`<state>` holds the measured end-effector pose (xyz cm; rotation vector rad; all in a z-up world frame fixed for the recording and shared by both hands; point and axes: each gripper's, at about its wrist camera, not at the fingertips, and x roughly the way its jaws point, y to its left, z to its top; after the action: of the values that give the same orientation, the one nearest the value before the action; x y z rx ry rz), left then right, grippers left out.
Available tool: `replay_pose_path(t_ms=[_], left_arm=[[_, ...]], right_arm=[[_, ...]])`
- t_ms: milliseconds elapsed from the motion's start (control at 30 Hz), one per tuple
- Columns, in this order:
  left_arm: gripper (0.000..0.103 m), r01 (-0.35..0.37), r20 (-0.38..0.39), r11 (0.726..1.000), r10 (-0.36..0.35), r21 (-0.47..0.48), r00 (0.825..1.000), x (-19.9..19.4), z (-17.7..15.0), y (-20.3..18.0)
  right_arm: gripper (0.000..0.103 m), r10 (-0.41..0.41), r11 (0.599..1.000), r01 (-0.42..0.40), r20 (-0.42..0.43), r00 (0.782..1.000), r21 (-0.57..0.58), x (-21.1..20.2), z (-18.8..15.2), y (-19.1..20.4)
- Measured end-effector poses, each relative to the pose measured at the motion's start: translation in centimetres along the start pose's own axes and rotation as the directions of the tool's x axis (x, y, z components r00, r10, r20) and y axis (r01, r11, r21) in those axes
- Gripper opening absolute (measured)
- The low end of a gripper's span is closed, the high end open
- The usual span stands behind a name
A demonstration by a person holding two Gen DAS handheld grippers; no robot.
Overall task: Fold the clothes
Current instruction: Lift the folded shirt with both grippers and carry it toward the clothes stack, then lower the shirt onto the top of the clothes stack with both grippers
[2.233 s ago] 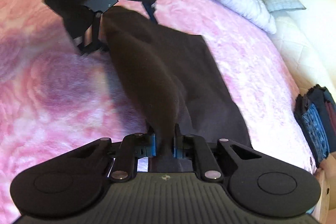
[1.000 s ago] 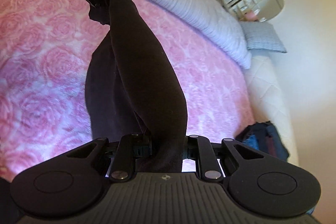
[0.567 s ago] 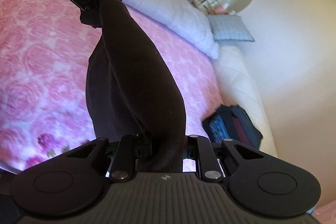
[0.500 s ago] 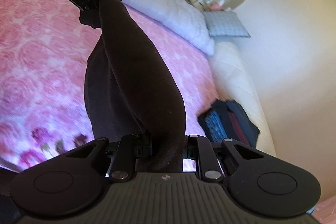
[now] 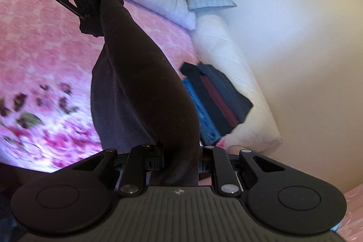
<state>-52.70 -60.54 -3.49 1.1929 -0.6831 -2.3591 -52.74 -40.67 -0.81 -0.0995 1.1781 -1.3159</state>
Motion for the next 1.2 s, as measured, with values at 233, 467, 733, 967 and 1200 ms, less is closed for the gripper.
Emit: replay_pose_path(t_ms=[233, 467, 733, 967, 1200], left_arm=[[0.010, -0.036, 0.010, 0.999, 0.036, -0.004, 0.999, 5.0, 3.4, 3.5], [0.010, -0.068, 0.050, 0.996, 0.070, -0.051, 0.996, 10.1, 5.4, 9.0], [0.010, -0.158, 0.064, 0.987, 0.158, -0.007, 0.985, 16.8, 8.4, 16.9], [0.011, -0.269, 0.017, 0.962, 0.268, 0.042, 0.963, 25.6, 11.4, 25.9], [0.010, -0.394, -0.053, 0.919, 0.393, -0.015, 0.918, 33.9, 14.3, 36.2]], right_arm=[[0.017, -0.011, 1.000, 0.011, 0.015, 1.000, -0.029, 5.3, -1.8, -6.6], [0.017, -0.009, 0.998, 0.010, 0.014, 1.000, -0.056, 11.1, -0.2, -12.0], [0.017, -0.053, 0.995, 0.057, 0.056, 0.997, -0.080, 18.5, 2.0, -20.5], [0.017, -0.054, 0.988, 0.074, 0.145, 0.988, -0.133, 29.7, 3.5, -30.6], [0.018, -0.135, 0.966, 0.192, 0.293, 0.947, -0.176, 41.9, 5.9, -42.6]])
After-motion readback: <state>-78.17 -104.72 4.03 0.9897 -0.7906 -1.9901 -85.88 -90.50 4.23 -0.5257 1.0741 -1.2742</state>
